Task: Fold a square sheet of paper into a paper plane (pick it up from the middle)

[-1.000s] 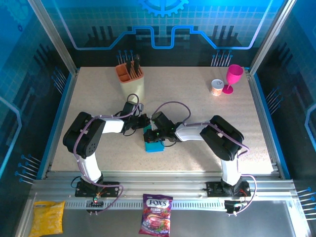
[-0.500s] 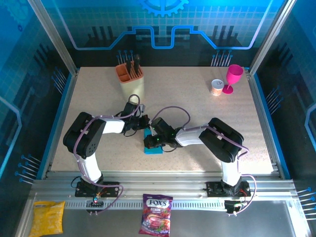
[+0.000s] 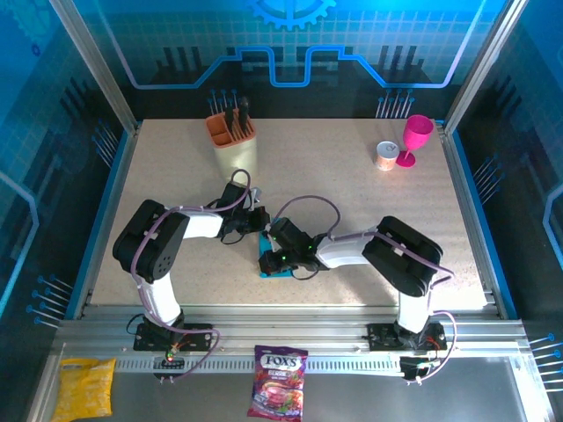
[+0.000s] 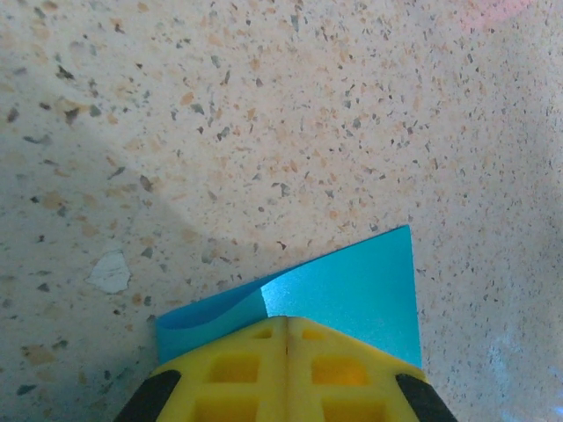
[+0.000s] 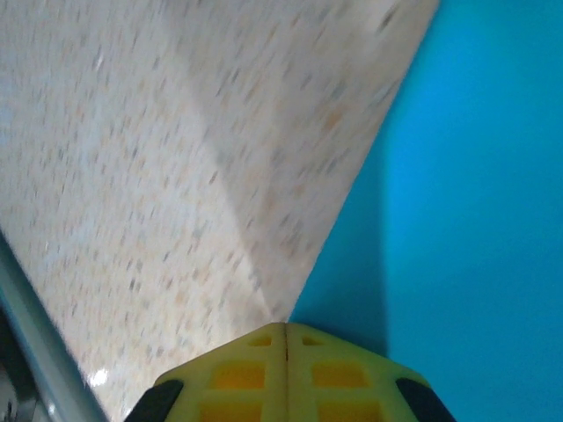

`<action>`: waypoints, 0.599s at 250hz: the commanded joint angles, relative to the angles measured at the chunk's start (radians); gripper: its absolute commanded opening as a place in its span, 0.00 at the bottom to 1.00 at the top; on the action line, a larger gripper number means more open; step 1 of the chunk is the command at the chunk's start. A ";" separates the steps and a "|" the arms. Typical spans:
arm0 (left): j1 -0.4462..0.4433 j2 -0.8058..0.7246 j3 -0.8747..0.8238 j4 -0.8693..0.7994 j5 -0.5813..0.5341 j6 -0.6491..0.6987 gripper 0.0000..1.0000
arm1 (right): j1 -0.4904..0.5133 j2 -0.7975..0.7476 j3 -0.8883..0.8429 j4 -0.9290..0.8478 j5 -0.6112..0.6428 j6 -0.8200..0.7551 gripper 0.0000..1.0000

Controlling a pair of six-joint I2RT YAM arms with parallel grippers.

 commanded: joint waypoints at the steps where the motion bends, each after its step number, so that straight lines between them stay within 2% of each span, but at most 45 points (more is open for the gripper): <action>1: 0.000 0.058 -0.023 -0.071 -0.087 0.020 0.00 | 0.072 -0.018 -0.047 -0.174 -0.102 -0.033 0.00; 78: 0.000 0.058 -0.019 -0.073 -0.085 0.022 0.00 | 0.050 -0.163 -0.067 -0.190 -0.108 -0.018 0.00; 122: 0.000 0.060 -0.020 -0.075 -0.085 0.022 0.00 | 0.014 -0.236 -0.013 -0.217 -0.102 -0.024 0.00; 150: 0.000 0.065 -0.020 -0.071 -0.082 0.019 0.00 | -0.009 -0.214 0.054 -0.226 -0.083 -0.033 0.00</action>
